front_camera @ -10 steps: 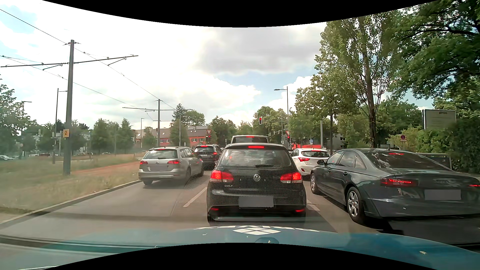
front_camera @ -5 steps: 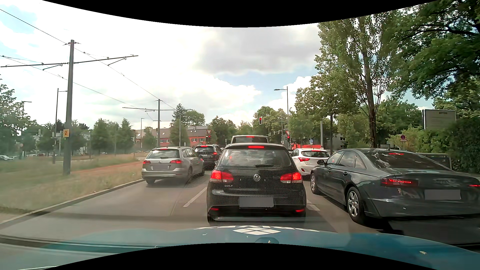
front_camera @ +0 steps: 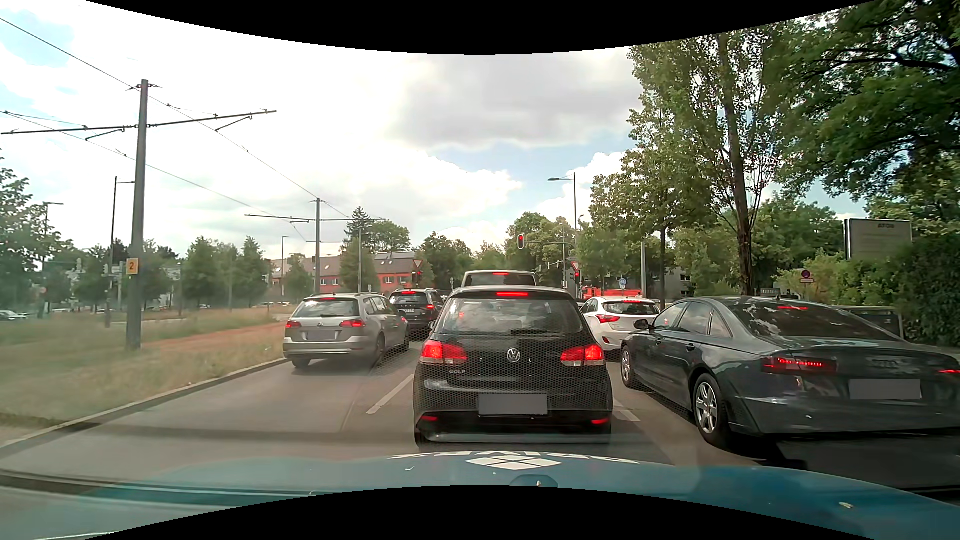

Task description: Follow the waypoints while adhering to traffic rules and regulations

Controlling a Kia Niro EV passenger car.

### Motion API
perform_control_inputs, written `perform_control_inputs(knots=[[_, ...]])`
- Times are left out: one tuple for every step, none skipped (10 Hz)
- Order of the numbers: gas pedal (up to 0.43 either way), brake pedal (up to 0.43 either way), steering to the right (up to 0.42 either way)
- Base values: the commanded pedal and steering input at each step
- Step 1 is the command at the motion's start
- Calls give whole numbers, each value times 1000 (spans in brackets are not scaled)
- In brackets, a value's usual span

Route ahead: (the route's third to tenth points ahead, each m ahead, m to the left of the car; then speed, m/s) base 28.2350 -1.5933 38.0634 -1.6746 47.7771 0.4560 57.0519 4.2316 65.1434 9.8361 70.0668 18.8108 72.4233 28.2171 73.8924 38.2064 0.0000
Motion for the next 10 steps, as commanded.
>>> perform_control_inputs(knots=[[0, 274, 5], [0, 274, 5], [0, 274, 5], [0, 274, 5], [0, 274, 5], [0, 274, 5], [0, 274, 5], [0, 274, 5], [0, 274, 5], [0, 274, 5]])
